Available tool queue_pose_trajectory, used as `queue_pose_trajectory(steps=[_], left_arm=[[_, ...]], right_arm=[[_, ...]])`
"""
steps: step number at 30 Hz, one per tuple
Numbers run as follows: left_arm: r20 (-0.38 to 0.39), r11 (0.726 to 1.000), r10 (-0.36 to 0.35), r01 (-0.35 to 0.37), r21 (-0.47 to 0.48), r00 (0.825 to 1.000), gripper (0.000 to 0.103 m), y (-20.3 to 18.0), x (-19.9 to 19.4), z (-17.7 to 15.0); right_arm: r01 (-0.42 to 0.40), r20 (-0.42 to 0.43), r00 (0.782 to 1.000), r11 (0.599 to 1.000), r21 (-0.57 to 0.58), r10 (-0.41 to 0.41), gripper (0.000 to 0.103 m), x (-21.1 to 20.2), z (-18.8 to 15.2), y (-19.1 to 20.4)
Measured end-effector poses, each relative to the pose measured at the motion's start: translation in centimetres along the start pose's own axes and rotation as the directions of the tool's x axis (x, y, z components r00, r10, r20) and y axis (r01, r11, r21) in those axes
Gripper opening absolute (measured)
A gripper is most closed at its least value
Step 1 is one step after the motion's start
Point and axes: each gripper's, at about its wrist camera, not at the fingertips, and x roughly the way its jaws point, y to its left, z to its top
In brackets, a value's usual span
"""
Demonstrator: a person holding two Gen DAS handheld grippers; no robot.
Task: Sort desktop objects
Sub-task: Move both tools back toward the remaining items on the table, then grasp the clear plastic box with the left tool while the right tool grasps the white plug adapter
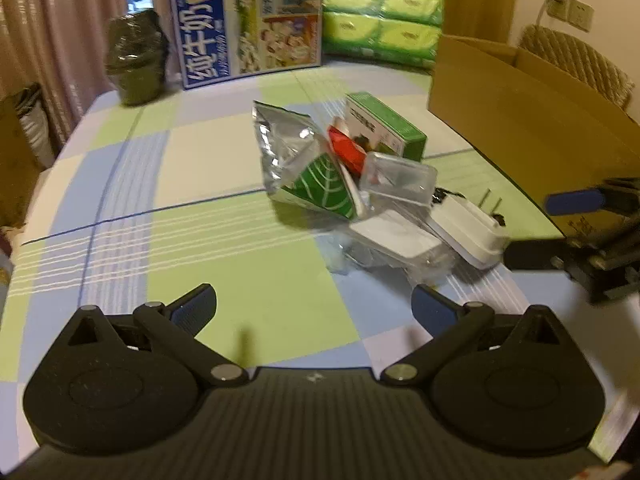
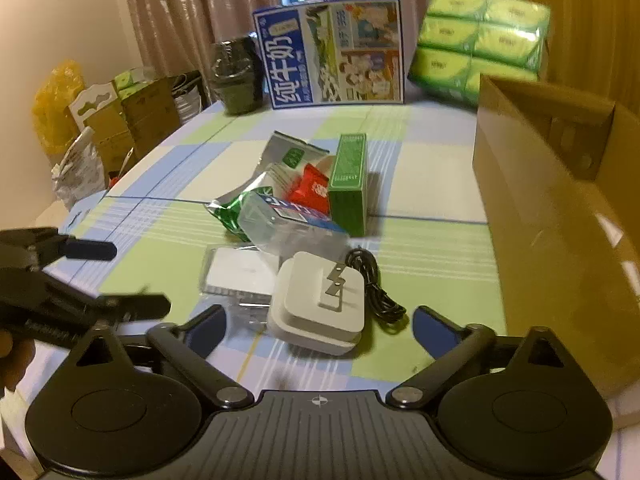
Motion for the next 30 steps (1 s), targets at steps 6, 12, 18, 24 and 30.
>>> queue_pose_trajectory(steps=[6, 12, 18, 24, 30], left_arm=[[-0.016, 0.997, 0.0, 0.001, 0.074, 1.0, 0.102, -0.2, 1.1, 0.1], [-0.008, 0.997, -0.045, 0.045, 0.064, 0.999, 0.102, 0.1, 2.0, 0.7], [-0.01, 0.987, -0.078, 0.078, 0.141, 0.997, 0.102, -1.1, 2.6, 0.7], [-0.002, 0.973, -0.139, 0.137, 0.186, 0.99, 0.102, -2.3, 3.6, 1.3], [-0.004, 0.962, -0.156, 0.152, 0.227, 0.988, 0.102, -3.3, 5.6, 1.8]], right_arm=[[-0.038, -0.033, 0.999, 0.997, 0.068, 0.04, 0.081, 1.7, 0.5, -1.1], [-0.051, -0.057, 0.997, 0.993, 0.104, 0.057, 0.076, 3.0, 1.0, -1.1], [-0.041, -0.084, 0.995, 0.992, 0.119, 0.051, 0.061, 3.0, 0.8, -1.4], [0.023, -0.068, 0.997, 0.999, 0.033, -0.021, 0.061, 2.0, 0.5, -0.8], [0.061, -0.084, 0.995, 0.997, 0.054, -0.056, 0.061, 2.2, 0.5, -2.0]])
